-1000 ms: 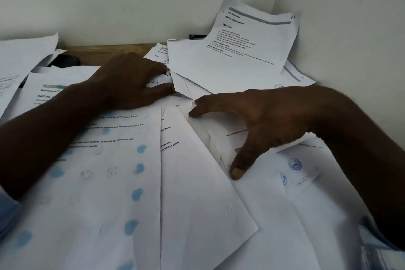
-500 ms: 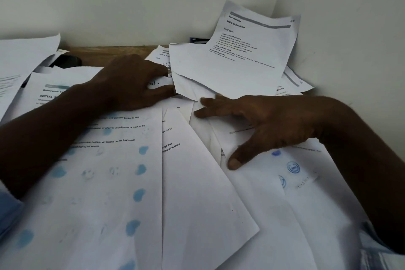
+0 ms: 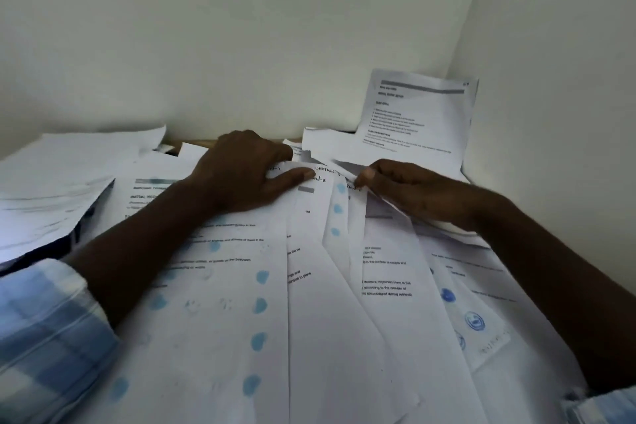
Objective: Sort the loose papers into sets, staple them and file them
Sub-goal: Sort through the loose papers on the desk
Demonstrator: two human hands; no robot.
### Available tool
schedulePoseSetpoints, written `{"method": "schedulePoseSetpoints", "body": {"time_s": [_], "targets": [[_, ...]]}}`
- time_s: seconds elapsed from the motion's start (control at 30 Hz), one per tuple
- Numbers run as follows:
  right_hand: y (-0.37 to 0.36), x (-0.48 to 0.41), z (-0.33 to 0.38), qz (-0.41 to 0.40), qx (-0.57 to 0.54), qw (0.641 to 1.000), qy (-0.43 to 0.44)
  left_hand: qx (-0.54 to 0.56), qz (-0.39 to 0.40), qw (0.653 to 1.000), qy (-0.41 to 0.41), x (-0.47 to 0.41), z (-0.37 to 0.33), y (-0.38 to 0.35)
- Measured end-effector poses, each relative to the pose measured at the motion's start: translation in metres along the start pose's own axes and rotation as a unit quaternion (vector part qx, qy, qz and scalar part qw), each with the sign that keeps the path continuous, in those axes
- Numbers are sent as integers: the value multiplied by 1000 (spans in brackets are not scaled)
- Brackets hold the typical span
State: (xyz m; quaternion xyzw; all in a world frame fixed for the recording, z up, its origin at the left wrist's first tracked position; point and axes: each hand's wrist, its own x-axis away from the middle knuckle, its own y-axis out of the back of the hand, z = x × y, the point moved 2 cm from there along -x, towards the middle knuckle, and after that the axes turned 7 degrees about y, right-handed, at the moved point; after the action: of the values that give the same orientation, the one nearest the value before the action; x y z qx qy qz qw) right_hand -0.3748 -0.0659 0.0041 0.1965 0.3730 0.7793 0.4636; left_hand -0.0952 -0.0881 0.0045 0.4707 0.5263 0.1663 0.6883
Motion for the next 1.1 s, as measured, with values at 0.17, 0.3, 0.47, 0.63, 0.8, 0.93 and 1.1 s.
{"method": "schedulePoseSetpoints", "body": {"time_s": [0.17, 0.3, 0.47, 0.63, 0.8, 0.93, 1.1], "targets": [[-20, -4, -10, -87, -29, 996, -9, 11, 2, 999, 36, -23, 5, 36], [-40, -9, -25, -118, 82, 989, 29, 20, 3, 998, 66, -45, 8, 70], [-43, -4, -23, -92, 172, 980, 41, -1, 36, 994, 105, -71, 13, 105], [-39, -5, -15, -128, 239, 959, 84, -71, 77, 986, 131, -73, 42, 146], [-43, -9, 16, -140, 279, 937, 157, -84, 124, 972, 182, -24, 88, 155], [-52, -25, 42, -116, 240, 939, 219, -110, 132, 954, 246, 34, 124, 140], [-70, -52, 67, -23, 204, 946, 251, -191, 129, 934, 274, 96, 155, 120]]}}
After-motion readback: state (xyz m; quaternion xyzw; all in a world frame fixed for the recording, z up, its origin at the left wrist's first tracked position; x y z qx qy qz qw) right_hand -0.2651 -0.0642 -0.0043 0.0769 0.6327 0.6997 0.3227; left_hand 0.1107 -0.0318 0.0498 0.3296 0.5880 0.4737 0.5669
